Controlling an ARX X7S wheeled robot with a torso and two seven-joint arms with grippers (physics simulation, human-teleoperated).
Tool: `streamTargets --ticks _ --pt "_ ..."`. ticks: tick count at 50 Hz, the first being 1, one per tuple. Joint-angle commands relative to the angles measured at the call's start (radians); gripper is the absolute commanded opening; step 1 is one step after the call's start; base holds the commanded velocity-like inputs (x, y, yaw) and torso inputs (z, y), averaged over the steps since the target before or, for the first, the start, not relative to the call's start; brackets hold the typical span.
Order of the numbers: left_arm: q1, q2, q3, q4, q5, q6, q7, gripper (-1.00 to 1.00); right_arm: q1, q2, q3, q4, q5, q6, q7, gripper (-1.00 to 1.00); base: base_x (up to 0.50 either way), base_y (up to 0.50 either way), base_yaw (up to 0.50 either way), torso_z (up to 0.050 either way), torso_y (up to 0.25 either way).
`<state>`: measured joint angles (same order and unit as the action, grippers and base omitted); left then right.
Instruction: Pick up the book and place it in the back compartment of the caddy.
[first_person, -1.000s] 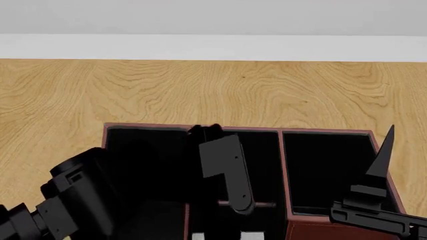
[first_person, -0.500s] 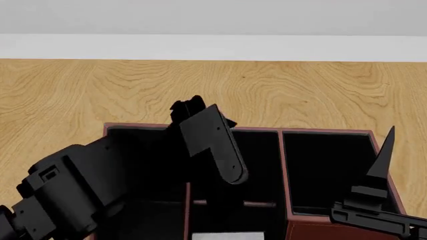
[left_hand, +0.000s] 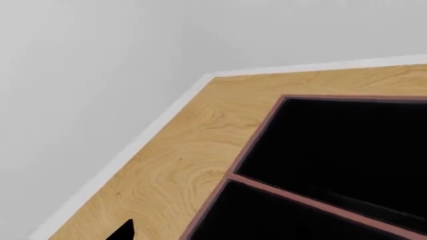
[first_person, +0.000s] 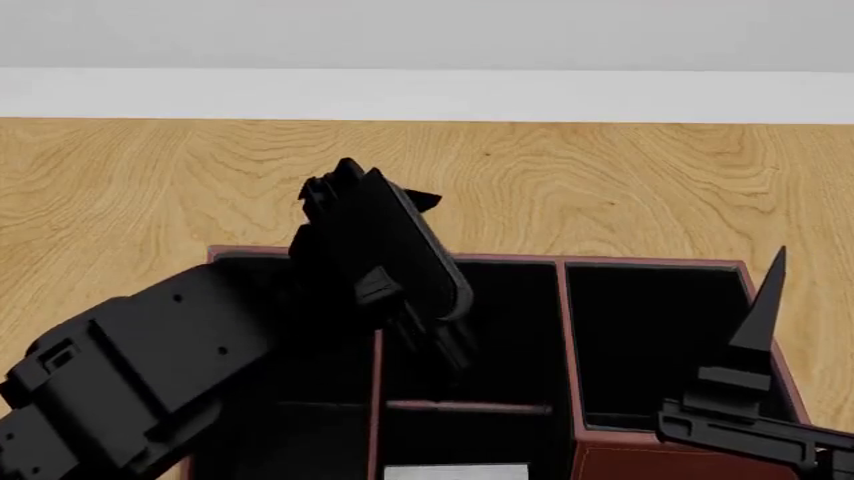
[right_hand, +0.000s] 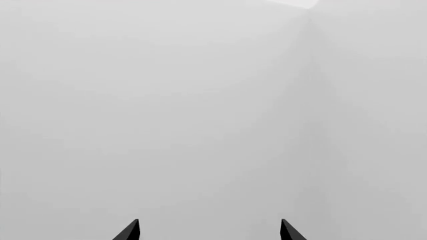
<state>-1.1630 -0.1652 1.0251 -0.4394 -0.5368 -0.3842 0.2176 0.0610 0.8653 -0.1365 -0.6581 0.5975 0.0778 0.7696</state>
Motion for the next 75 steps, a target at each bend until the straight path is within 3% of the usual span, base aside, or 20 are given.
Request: streamTargets --ticks 1,40,75 --pt "0.026 -0.012 -0.048 0.04 -0.014 0.015 -0.087 1.0 0.012 -0.004 -0.005 0.004 0.003 0.004 -0.007 1.0 0.0 0.0 0.0 0.0 0.0" --pt "0.143 -0.176 -0.125 0.451 -0.042 -0.016 -0.334 1.0 0.048 -0.031 -0.037 0.048 -0.001 0.001 -0.049 1.0 0.0 0.0 0.0 0.0 0.0" --pt "0.207 -0.261 -0.19 0.605 -0.079 -0.017 -0.44 1.0 0.055 -0.043 -0.042 0.069 -0.004 -0.012 -0.071 1.0 0.0 0.0 0.0 0.0 0.0"
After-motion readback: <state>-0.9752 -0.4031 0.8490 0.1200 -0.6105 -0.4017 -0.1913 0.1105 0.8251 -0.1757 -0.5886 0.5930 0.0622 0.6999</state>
